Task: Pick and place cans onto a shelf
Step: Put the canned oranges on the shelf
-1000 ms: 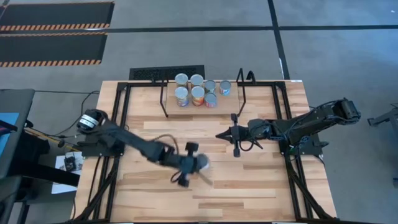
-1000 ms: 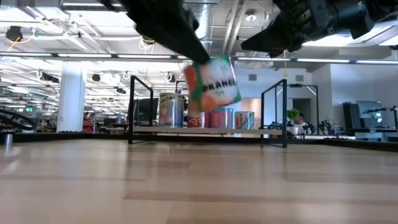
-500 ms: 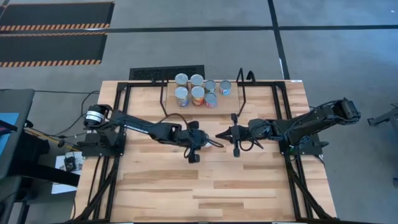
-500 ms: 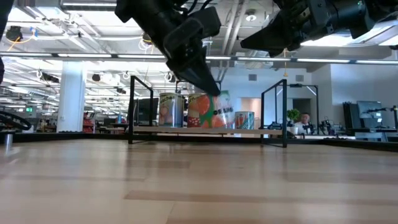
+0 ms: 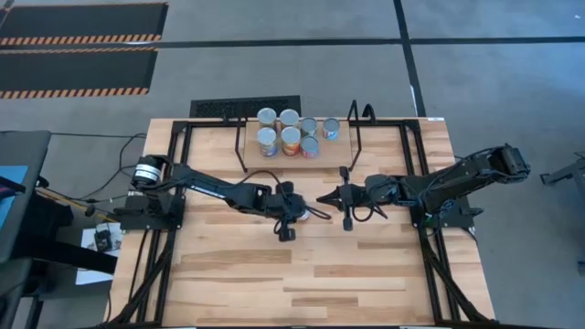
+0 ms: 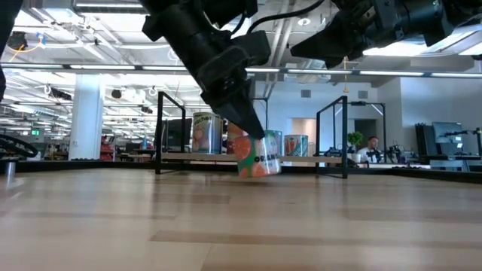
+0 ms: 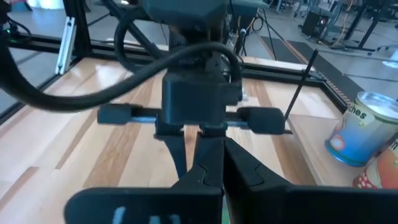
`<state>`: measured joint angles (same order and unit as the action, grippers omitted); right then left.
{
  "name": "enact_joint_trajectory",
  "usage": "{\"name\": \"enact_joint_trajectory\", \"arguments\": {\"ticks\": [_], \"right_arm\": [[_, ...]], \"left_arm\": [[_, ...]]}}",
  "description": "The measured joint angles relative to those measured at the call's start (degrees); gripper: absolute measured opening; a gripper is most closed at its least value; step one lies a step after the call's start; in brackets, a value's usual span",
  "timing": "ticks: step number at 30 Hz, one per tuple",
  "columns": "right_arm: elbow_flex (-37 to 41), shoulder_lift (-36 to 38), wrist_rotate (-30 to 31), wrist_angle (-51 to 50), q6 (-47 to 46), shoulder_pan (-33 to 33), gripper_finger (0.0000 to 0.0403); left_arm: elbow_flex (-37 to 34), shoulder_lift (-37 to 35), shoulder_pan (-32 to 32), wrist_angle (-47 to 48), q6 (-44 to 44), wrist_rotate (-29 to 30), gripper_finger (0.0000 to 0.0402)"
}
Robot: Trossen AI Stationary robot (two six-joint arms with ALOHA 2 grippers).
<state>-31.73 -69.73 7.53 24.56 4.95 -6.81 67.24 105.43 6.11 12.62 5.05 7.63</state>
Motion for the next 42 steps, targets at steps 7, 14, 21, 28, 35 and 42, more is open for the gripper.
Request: {"name": "enact_joint_trajectory", "arguments": {"ticks": [7, 14, 21, 28, 35, 42], "right_arm": [[-0.02, 0.00, 0.02, -0.09, 0.00, 0.04, 0.0020], [-0.02, 0.00, 0.02, -0.06, 0.04, -0.65, 0.0019], [-0.02, 0.00, 0.02, -0.03, 0.04, -0.68, 0.0019], [-0.02, 0.00, 0.02, -0.28, 0.04, -0.68, 0.0024], [-0.02, 0.02, 0.04, -0.62, -0.39, -1.09, 0.0024], [-0.02, 0.02, 0.02, -0.85, -0.44, -1.51, 0.0024]], "left_arm": [[0.00, -0.02, 0.00, 0.13, 0.56, 0.14, 0.0043], [-0.01, -0.87, 0.02, 0.98, -0.70, -1.27, 0.0072], [0.00, -2.43, 0.28, 2.08, -1.35, -1.26, 0.0076], [0.00, -3.07, 1.28, 2.01, -2.24, -0.27, 0.0076], [0.00, -4.87, 1.96, 3.04, -1.78, 2.22, 0.0076], [-0.04, -7.27, 4.40, 3.47, -3.34, 1.61, 0.0076]]}}
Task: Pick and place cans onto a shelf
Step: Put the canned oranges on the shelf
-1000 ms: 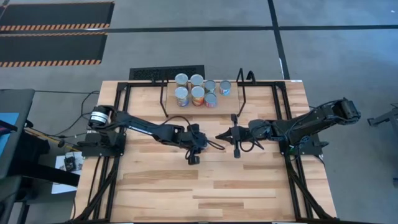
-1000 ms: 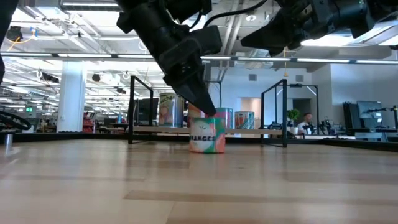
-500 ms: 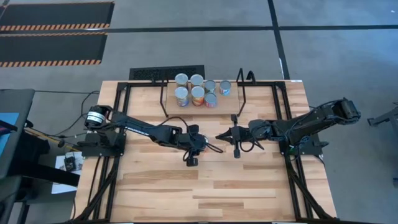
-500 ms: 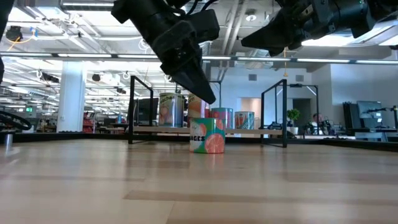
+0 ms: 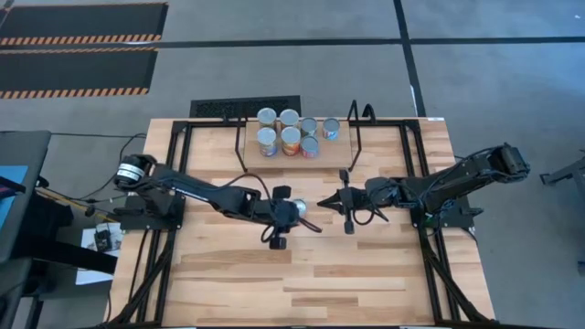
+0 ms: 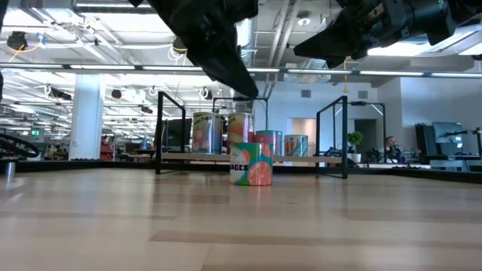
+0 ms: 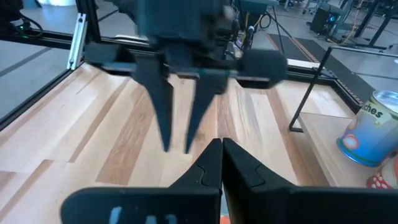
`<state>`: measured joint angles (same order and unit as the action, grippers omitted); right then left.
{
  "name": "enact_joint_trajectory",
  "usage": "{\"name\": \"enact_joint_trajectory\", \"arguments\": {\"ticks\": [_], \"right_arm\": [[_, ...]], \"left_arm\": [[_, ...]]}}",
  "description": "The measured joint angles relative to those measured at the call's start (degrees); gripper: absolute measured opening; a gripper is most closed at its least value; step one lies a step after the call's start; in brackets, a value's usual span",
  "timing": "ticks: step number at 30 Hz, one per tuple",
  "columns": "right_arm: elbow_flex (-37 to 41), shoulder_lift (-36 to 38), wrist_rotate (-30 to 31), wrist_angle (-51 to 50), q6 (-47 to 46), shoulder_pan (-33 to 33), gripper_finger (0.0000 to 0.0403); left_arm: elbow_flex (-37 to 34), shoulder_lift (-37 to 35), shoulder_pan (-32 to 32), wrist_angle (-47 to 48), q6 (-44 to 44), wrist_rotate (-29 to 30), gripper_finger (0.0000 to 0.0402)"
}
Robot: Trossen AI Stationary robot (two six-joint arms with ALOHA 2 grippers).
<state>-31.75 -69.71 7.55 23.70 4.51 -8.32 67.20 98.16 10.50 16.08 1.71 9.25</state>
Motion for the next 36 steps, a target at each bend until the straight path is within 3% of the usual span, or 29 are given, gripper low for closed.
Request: {"name": "enact_joint_trajectory", "arguments": {"ticks": [8, 13, 23, 30, 36], "right_arm": [[0.00, -0.02, 0.15, 0.52, -0.01, -1.20, 0.0027], [0.00, -0.01, 2.34, 1.65, 0.00, -1.99, 0.0043], [-1.45, -0.02, 6.39, 2.12, 0.01, -2.34, 0.0071], [-4.44, -0.02, 6.50, -1.02, 0.13, -3.73, 0.0059], [-6.94, -2.11, 6.53, -3.92, 0.02, -5.49, 0.0040]], "left_arm": [[-0.52, -2.77, 2.88, -3.02, -1.65, -0.03, 0.0071], [-10.18, -8.15, 4.42, -19.56, -1.63, -2.14, 0.0056], [-34.47, -30.57, 7.44, -33.88, 2.97, 0.94, 0.0023], [-48.21, -48.12, 8.74, -36.64, 4.08, 3.62, 0.0007], [-56.02, -59.04, 8.72, -37.06, 5.17, 7.98, 0.0000]]}}
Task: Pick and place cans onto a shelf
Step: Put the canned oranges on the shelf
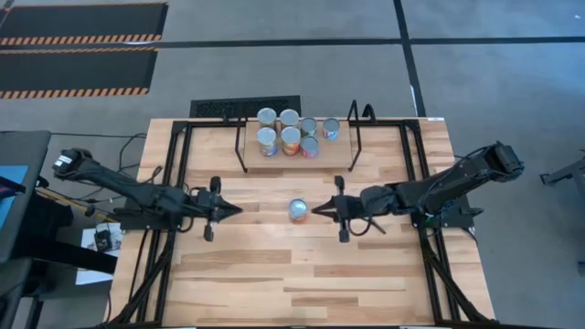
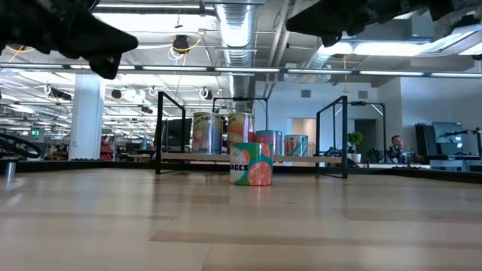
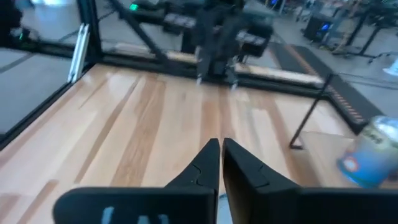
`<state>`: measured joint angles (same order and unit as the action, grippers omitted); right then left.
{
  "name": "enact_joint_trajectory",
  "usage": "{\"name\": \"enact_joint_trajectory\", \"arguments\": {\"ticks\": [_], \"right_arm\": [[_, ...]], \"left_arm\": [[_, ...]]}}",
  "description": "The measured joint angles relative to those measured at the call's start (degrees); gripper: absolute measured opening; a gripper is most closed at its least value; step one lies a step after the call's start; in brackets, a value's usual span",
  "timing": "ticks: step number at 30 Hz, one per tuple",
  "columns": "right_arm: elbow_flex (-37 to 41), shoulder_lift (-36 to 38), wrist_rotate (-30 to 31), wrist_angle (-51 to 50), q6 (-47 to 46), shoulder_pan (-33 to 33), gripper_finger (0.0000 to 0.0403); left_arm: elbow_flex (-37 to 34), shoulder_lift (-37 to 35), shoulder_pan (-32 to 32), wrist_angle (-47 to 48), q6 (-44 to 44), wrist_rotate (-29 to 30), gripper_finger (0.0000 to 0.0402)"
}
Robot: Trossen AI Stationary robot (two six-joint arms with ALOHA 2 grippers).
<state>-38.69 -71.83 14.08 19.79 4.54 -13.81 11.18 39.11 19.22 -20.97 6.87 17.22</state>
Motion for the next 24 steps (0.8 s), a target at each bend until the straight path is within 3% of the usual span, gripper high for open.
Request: {"name": "enact_joint_trajectory", "arguments": {"ticks": [8, 19, 24], "right_arm": [[-10.55, -11.36, -0.21, -11.88, -0.07, -0.34, 0.0032], [-29.07, -27.81, 1.03, -37.77, 1.36, -0.13, 0.0141], [-35.15, -33.61, 1.07, -46.68, 2.78, 2.44, 0.0163]], "left_arm": [[-4.87, -10.11, -0.02, 0.80, -1.13, 0.21, 0.0000], [-7.67, -15.19, -0.07, 0.94, -3.21, 3.75, 0.0000], [-7.67, -15.19, -0.08, 0.96, -3.50, 4.08, 0.0000]]}}
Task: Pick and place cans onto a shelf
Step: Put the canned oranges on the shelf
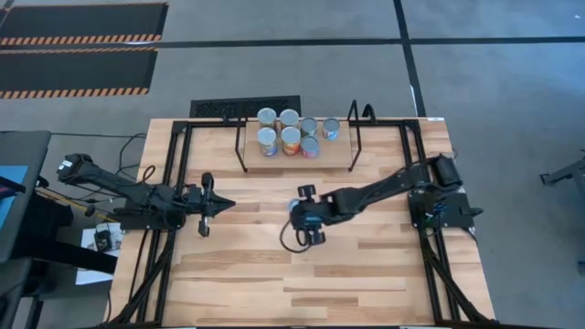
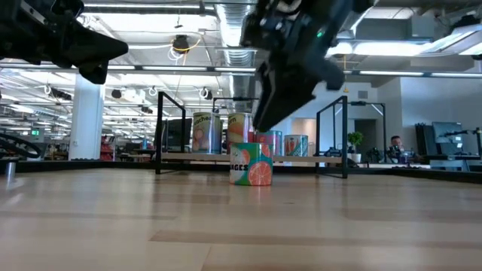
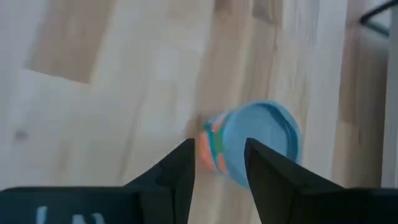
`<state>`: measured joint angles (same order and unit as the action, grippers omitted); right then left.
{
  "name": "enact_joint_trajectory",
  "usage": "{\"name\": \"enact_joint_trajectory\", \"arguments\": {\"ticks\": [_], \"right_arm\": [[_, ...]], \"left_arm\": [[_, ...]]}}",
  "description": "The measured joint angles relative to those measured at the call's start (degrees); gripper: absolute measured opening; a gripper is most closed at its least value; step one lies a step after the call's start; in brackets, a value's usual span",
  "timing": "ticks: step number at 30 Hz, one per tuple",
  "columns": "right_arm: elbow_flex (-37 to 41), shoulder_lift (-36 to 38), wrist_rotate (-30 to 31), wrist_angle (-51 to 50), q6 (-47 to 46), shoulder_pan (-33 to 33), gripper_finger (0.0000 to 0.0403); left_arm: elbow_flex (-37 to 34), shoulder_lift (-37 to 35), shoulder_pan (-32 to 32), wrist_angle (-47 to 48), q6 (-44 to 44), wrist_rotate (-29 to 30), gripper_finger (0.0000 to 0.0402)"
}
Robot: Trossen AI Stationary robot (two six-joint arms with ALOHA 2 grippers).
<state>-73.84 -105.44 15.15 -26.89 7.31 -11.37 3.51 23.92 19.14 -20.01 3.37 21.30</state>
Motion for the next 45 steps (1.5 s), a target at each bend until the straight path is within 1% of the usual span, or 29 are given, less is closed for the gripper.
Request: {"name": "enact_joint_trajectory", "arguments": {"ticks": [4, 8, 12, 16, 18, 21, 24, 28, 31, 35, 38, 42, 45], "right_arm": [[-2.95, -3.73, 0.14, -4.15, 2.26, 1.60, 0.0158], [-4.83, -6.46, 0.29, -6.74, 3.30, 2.62, 0.0135], [-6.13, -7.98, 0.70, -7.72, 3.70, 2.90, 0.0089], [-7.28, -7.79, 0.85, -11.08, 3.37, 2.71, 0.0028], [-7.51, -6.67, 1.12, -13.48, 2.55, 2.40, 0.0012], [-8.98, -3.44, 1.03, -17.19, -0.44, 2.60, 0.0020], [-10.07, 0.72, 0.94, -22.74, -2.60, 4.55, 0.0024], [-10.10, 5.33, 1.28, -28.76, -4.53, 10.35, 0.0011], [-10.12, 7.76, 1.51, -29.87, -4.71, 16.27, 0.0010], [-8.60, 7.39, 0.82, -28.02, -4.07, 24.27, 0.0017], [-8.11, 5.25, -1.43, -26.92, -4.00, 29.27, 0.0016], [-8.09, 2.43, -2.15, -23.81, -2.91, 32.95, 0.0016], [-8.13, 1.16, -4.00, -22.78, -2.56, 34.78, 0.0018]], "left_arm": [[0.00, 0.00, -0.01, -0.02, -0.33, 0.06, 0.0000], [0.00, 0.02, 0.01, -0.06, -0.35, 0.39, 0.0000], [0.00, 0.02, -0.01, 0.07, -0.37, 0.57, 0.0000], [0.02, 0.02, 0.01, 0.07, -0.37, 0.57, 0.0000], [0.02, 0.02, 0.00, 0.07, -0.37, 0.58, 0.0000], [0.02, 0.02, 0.01, 0.07, -0.37, 0.56, 0.0000], [0.02, 0.03, 0.00, 0.05, -0.35, 0.56, 0.0000], [0.02, 0.03, -0.01, 0.06, -0.33, 0.56, 0.0000], [0.02, 0.02, -0.01, 0.04, -0.30, 0.56, 0.0000], [0.02, 0.02, 0.00, 0.04, -0.28, 0.56, 0.0000], [0.02, 0.02, 0.01, 0.04, -0.26, 0.56, 0.0000], [0.02, 0.02, -0.01, 0.02, -0.35, 0.56, 0.0000], [0.02, 0.02, -0.01, 0.02, -0.35, 0.56, 0.0000]]}}
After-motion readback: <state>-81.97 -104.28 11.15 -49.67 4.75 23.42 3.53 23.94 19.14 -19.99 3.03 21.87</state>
